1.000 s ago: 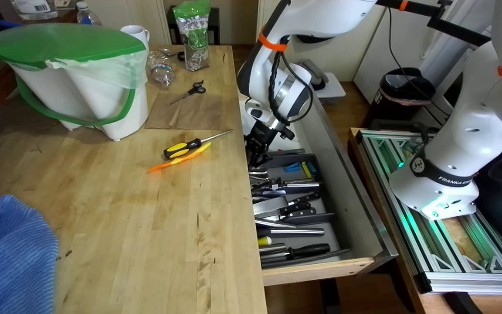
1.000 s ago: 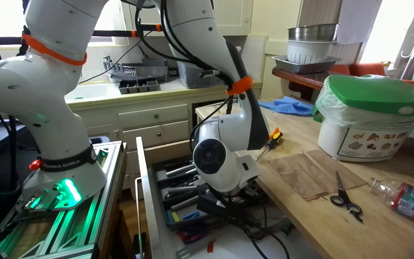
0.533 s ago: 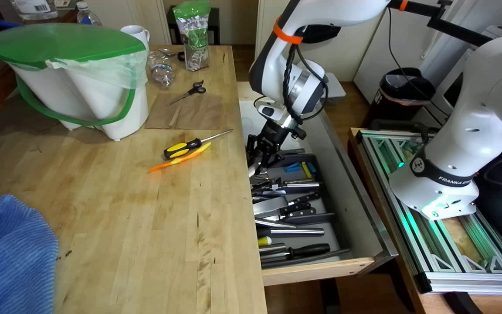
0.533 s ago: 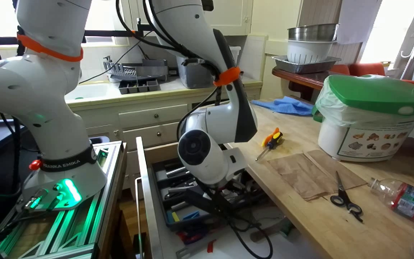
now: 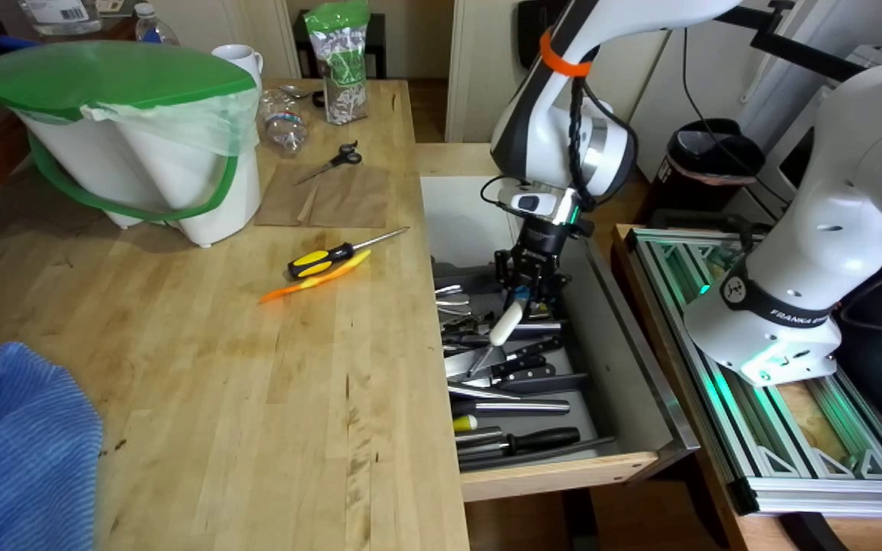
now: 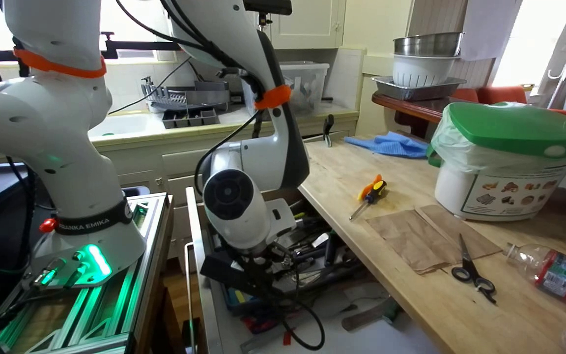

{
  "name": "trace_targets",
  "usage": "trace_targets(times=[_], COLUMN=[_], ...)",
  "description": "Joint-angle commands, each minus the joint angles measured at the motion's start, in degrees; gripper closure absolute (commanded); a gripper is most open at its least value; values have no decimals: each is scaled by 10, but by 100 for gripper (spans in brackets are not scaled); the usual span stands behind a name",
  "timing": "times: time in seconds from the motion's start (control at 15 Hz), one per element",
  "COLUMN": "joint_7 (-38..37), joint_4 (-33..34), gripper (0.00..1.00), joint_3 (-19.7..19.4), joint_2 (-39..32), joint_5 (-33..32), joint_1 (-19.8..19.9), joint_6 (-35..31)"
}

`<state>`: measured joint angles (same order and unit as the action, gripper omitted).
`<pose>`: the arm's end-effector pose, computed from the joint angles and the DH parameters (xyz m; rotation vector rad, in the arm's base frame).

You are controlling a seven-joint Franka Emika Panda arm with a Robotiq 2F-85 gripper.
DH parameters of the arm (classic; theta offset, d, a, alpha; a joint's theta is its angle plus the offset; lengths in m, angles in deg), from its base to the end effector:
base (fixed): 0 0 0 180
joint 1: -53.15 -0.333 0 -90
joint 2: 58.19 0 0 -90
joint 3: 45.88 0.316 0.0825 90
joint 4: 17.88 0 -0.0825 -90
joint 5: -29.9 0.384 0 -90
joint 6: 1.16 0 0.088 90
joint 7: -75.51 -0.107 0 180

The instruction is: Remove the white potato peeler from the drawer and put it on the tabe

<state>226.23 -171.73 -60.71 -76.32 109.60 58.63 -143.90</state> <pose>0.3073 -0.1342 0.1064 -2.4114 -1.2362 -0.5777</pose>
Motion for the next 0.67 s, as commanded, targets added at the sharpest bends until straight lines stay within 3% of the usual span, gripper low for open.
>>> trace_targets(times=[0.0, 0.07, 0.27, 0.33, 0.4, 0.47, 0.6], joint_7=[-112, -148, -259, -294, -320, -341, -367], joint_4=[-85, -34, -35, -67, -78, -32, -46], gripper=[91, 91, 91, 91, 91, 91, 91], joint_3=[-42, -28, -31, -62, -64, -34, -33], joint_2=[120, 86, 146, 195, 222, 208, 287], joint_5=[-157, -201, -337, -382, -427, -472, -534], joint_1=[-16, 10, 22, -8, -7, 37, 54], joint_6=[-41, -47, -111, -136, -142, -122, -82])
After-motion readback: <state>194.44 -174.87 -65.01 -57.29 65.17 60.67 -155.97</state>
